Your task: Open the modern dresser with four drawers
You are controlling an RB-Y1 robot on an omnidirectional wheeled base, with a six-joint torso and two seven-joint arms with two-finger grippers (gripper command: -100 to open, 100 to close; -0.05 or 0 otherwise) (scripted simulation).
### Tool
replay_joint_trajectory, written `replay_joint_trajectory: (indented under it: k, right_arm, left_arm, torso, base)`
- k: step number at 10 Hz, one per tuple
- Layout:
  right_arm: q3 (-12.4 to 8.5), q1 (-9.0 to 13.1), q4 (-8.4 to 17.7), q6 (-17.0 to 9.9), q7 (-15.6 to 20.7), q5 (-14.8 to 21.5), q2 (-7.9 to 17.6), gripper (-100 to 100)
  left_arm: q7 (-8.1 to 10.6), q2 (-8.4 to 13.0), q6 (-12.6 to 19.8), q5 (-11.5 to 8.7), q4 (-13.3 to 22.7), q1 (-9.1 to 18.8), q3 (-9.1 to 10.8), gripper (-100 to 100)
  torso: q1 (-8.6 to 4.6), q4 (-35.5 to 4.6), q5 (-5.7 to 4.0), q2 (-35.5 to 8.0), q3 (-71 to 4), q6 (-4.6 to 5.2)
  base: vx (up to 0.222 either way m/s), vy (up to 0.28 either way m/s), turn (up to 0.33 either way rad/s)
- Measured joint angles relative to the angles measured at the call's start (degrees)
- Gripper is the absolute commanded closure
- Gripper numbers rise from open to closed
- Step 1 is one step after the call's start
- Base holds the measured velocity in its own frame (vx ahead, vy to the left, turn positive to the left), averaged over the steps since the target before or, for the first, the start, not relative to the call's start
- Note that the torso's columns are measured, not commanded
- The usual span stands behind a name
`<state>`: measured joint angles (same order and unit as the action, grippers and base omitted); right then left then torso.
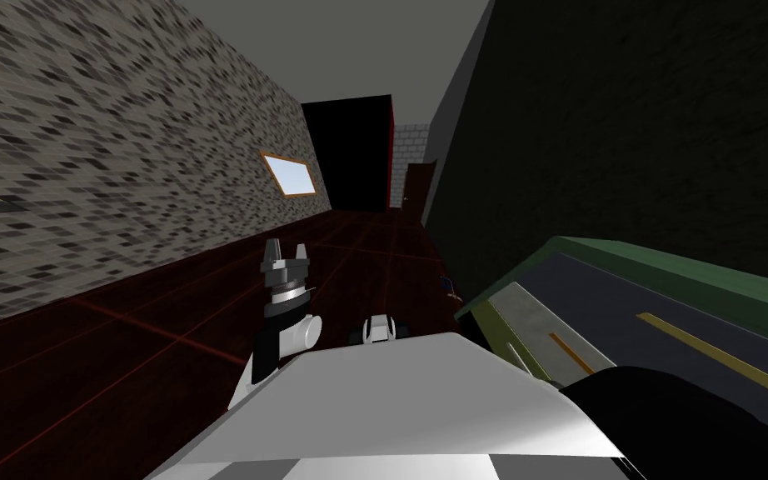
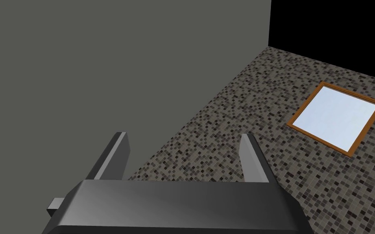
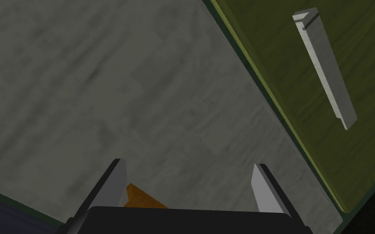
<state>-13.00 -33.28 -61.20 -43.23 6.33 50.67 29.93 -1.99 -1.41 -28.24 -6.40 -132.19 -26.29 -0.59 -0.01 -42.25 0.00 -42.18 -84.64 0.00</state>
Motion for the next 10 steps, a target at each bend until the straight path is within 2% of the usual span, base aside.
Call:
replay_joint_trajectory:
  k: [1,2,3,7,10]
  right_arm:
    - [-0.09,0.16,1.15,-0.78,0.0,0.58,0.2,-100]
    - [-0.07,0.51,3.34,-1.52,-0.46,2.01,0.32,-100]
    - [-0.22,0.18,3.83,-3.2,0.11,2.76,0.23,-100]
    - [-0.51,0.48,6.74,-6.42,1.04,4.98,0.49,-100]
    - [-0.3,1.08,10.43,-8.4,0.04,7.82,0.45,-100]
  left_arm:
    - [0.0,0.0,0.0,0.0,0.0,0.0,0.0,0]
    - [0.0,0.0,0.0,0.0,0.0,0.0,0.0,0]
    - [0.0,0.0,0.0,0.0,0.0,0.0,0.0,0]
    - [0.0,0.0,0.0,0.0,0.0,0.0,0.0,0]
    - [0.0,0.0,0.0,0.0,0.0,0.0,0.0,0]
  torso:
    - [0.02,-0.02,0.0,-0.11,0.06,0.02]
    - [0.01,-0.05,0.0,-0.16,0.1,0.0]
    - [0.03,-0.04,0.01,-0.11,0.07,-0.01]
    - [0.01,-0.04,0.0,-0.15,0.09,0.0]
    - [0.0,-0.01,0.0,-0.04,0.03,-0.01]
  base:
    - [0.063,-0.002,0.088]
    - [0.083,0.0,0.151]
    - [0.068,-0.005,0.061]
    - [0.047,-0.006,0.059]
    - [0.06,-0.017,0.094]
